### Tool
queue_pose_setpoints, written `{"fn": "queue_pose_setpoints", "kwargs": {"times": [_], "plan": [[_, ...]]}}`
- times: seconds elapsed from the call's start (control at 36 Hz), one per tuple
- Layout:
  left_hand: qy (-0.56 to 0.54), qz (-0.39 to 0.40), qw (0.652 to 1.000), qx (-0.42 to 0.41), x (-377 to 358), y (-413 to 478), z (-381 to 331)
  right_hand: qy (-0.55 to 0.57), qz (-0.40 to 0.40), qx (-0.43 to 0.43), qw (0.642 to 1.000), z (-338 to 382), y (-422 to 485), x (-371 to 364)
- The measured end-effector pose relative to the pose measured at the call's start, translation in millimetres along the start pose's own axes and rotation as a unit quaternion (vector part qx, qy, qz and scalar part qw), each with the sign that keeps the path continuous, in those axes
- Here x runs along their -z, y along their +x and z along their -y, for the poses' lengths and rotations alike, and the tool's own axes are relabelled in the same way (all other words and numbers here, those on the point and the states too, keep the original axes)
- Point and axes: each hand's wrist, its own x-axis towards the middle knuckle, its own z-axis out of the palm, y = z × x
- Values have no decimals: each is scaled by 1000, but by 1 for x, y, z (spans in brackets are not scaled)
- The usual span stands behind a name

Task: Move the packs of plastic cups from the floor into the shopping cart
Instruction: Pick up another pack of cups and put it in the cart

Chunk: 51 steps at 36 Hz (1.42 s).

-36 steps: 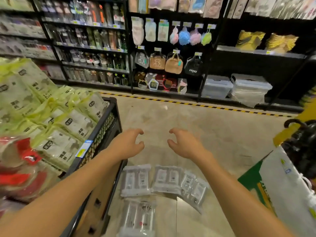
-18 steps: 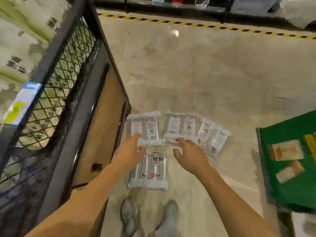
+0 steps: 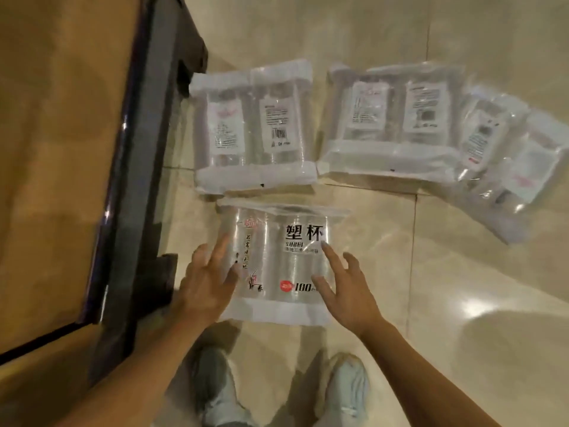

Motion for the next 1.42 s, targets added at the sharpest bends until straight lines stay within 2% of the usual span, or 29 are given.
{"fn": "queue_pose_setpoints", "kwargs": {"times": [0.11, 0.22, 0.44, 0.58, 0.72, 0.81, 0.94, 1.08, 1.25, 1.42], "plan": [[-62, 49, 997, 3, -37, 33, 30, 33, -22, 29, 999, -28, 38, -38], [-90, 29, 995, -11, -52, 44, 41, 76, -47, 48, 995, -37, 46, -52], [-91, 49, 993, -52, 0, 10, 12, 90, -57, 47, 993, 4, 3, 5], [-63, 36, 995, -71, 95, -37, -50, 75, -89, 76, 990, 78, -57, 102], [-105, 13, 982, -154, 226, -95, -136, 54, -108, 95, 988, 176, -128, 229], [-139, -9, 974, -176, 313, -139, -191, 37, -113, 105, 987, 240, -175, 308], [-81, -56, 980, -171, 452, -225, -272, 11, -128, 110, 986, 349, -261, 433], [-55, -81, 971, -219, 581, -305, -338, -16, -155, 144, 977, 448, -349, 540], [-42, -110, 965, -234, 707, -389, -389, -46, -217, 202, 954, 533, -440, 619], [-17, -161, 957, -240, 780, -465, -414, -48, -250, 227, 940, 592, -504, 650]]}}
